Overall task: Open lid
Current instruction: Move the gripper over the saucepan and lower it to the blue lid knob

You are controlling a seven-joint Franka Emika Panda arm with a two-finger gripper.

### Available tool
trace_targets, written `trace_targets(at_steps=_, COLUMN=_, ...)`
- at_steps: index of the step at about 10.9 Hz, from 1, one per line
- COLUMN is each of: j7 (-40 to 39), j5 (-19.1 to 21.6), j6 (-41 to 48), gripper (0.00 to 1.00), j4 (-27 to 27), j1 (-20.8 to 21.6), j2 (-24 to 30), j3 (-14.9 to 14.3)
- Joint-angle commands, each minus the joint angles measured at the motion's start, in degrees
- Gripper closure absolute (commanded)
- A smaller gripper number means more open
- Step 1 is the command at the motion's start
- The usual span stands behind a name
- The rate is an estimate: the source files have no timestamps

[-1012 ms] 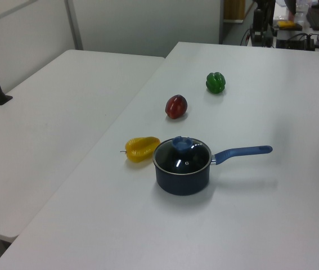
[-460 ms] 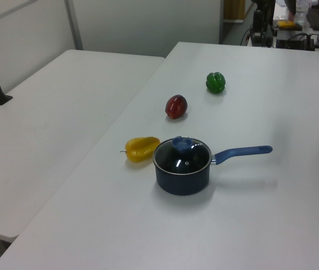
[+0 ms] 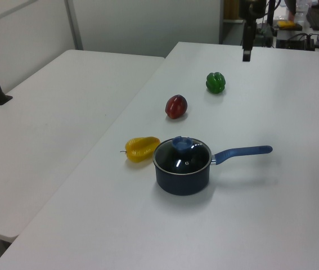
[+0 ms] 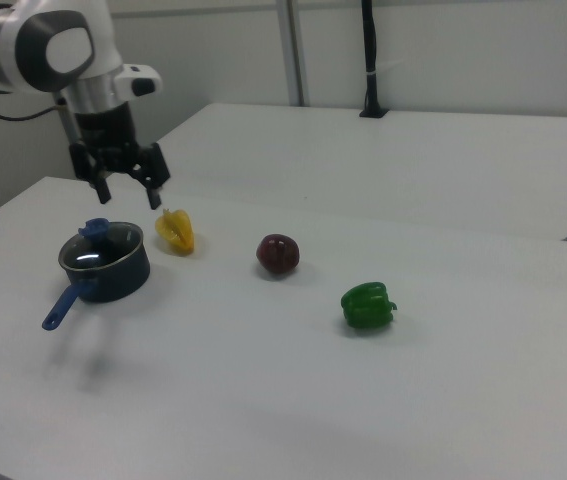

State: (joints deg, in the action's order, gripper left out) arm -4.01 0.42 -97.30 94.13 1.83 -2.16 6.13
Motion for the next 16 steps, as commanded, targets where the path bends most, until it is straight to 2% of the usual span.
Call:
trace_targets(at_steps=1, j7=8.64, j5=0.55, j6=-8.13, gripper=0.00, j4=0.96, j1=7.46, j2=-2.92, j3=1.61)
trace_targets(at_steps=4, j7=14.63, j5=0.28, j6=-19.46, gripper=0.00, j4=0.53, j1=13.10, j2=-9.68, j3=1.61)
trace_targets(at_steps=6, j7=20.06, j5=-0.77, j6=-28.08, gripper=0.00, j4=0.52, j1=15.39, j2=-13.46, j3=1.61)
trace_targets(at_steps=8, j7=20.44, j5=-2.08, j6=-32.84, gripper=0.00, j4=0.52, j1=17.06, j2=-16.54, j3=1.52)
trace_targets(at_steps=10, j7=20.53, j5=-6.11, j6=-34.09, gripper=0.00, j4=0.52, j1=18.12, j2=-18.48, j3=1.52)
trace_targets(at_steps=16, j7=27.12, j5=-12.89, j6=-37.34, gripper=0.00, j4=0.44, j1=20.23, j2=-20.16, j3=1.61)
